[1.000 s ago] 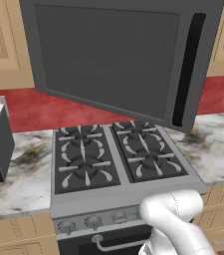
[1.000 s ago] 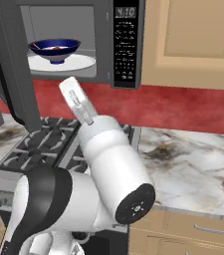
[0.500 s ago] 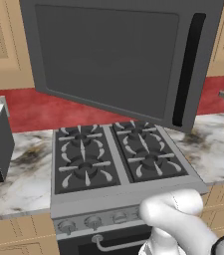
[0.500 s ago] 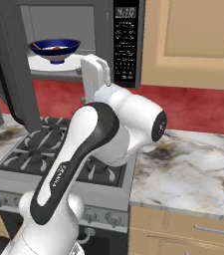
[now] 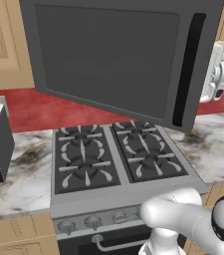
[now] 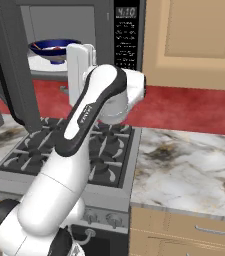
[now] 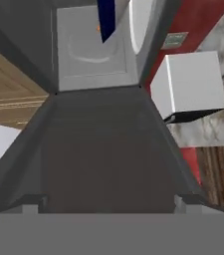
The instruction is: The microwave is finished heating the shrimp and bell pepper. Take the bowl containing the food and place it on the dining counter.
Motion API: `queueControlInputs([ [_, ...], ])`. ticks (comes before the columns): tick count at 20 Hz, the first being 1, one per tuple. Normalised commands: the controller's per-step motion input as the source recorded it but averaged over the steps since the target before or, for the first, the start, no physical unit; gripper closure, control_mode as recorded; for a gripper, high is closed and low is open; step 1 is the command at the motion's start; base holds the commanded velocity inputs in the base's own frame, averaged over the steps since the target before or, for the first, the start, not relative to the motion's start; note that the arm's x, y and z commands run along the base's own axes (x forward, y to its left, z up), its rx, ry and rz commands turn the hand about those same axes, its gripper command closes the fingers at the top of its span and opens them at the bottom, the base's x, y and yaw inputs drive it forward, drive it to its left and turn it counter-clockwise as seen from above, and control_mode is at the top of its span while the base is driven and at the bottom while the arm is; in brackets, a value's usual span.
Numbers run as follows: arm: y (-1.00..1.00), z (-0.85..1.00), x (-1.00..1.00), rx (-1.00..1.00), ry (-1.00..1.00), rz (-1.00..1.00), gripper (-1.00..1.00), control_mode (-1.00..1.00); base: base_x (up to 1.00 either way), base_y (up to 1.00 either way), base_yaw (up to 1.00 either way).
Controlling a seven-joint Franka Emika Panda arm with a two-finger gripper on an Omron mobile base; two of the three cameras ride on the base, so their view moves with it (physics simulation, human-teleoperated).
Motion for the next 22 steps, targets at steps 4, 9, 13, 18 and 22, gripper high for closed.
queueControlInputs([
  [4,1.00,0.05,-0.47,-0.01,0.00,0.51,-1.00,-1.00,0.00,0.00,0.00],
  [9,1.00,0.00,-0.69,-0.02,-0.11,0.45,-1.00,-1.00,0.00,0.00,0.00],
  [13,1.00,0.00,-0.39,-0.02,-0.16,0.27,-1.00,-1.00,0.00,0.00,0.00],
  [18,1.00,0.00,-0.20,0.00,-0.14,0.14,-1.00,-1.00,0.00,0.00,0.00],
  [22,1.00,0.00,0.00,0.00,-0.16,-0.01,-1.00,-1.00,0.00,0.00,0.00],
])
